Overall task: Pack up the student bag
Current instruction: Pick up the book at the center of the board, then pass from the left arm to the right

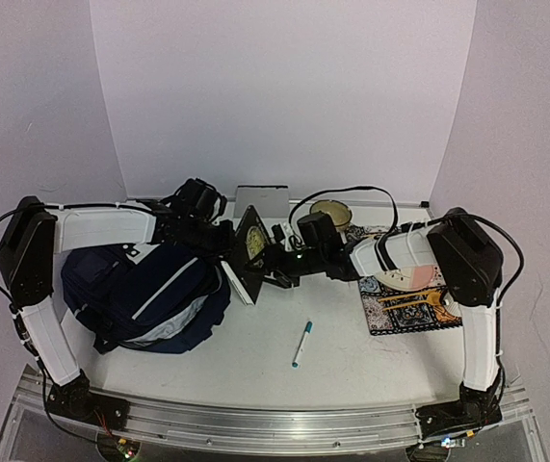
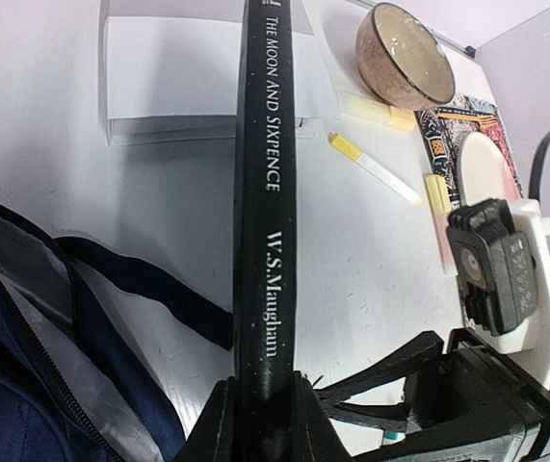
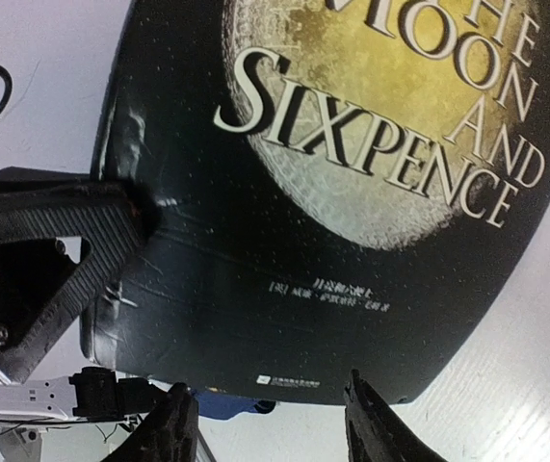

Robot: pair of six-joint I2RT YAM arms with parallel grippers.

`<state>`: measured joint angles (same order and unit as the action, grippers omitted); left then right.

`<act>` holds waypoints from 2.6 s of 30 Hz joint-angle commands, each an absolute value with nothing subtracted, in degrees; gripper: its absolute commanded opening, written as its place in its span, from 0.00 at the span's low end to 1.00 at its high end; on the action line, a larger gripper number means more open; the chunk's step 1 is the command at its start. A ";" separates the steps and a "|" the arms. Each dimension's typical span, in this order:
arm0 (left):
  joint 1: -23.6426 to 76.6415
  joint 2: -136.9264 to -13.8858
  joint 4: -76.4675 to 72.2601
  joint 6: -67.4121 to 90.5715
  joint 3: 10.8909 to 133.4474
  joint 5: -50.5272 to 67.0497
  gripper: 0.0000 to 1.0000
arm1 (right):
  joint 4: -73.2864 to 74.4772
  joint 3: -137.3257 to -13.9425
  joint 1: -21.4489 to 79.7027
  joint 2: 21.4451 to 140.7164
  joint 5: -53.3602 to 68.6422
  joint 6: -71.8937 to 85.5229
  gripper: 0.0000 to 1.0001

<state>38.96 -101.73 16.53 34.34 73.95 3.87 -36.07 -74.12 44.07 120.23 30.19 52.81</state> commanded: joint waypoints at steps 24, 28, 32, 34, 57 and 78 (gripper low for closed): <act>35.12 -77.79 -16.41 70.03 52.81 9.23 0.00 | -61.92 -48.29 49.91 96.55 8.91 73.31 0.90; 35.90 -76.85 -22.21 75.90 49.82 8.06 0.00 | -63.19 -48.40 52.56 97.67 5.30 75.83 0.91; 37.20 -76.34 -27.44 80.33 47.09 6.43 0.00 | -66.51 -48.45 54.35 99.09 3.07 78.51 0.92; 37.93 -75.99 -30.02 81.94 45.97 5.33 0.00 | -68.43 -48.68 54.70 99.86 2.44 80.04 0.93; 41.48 -68.42 -39.63 81.91 40.60 -8.12 0.00 | -70.86 -52.42 58.39 102.13 -4.48 84.57 0.89; 44.12 -64.98 -40.17 85.17 37.35 -6.34 0.00 | -81.69 -58.12 57.61 105.69 -9.25 78.70 0.82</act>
<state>43.21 -68.92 -29.92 84.06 36.69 -6.59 -73.14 -54.27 57.94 105.20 -7.93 81.42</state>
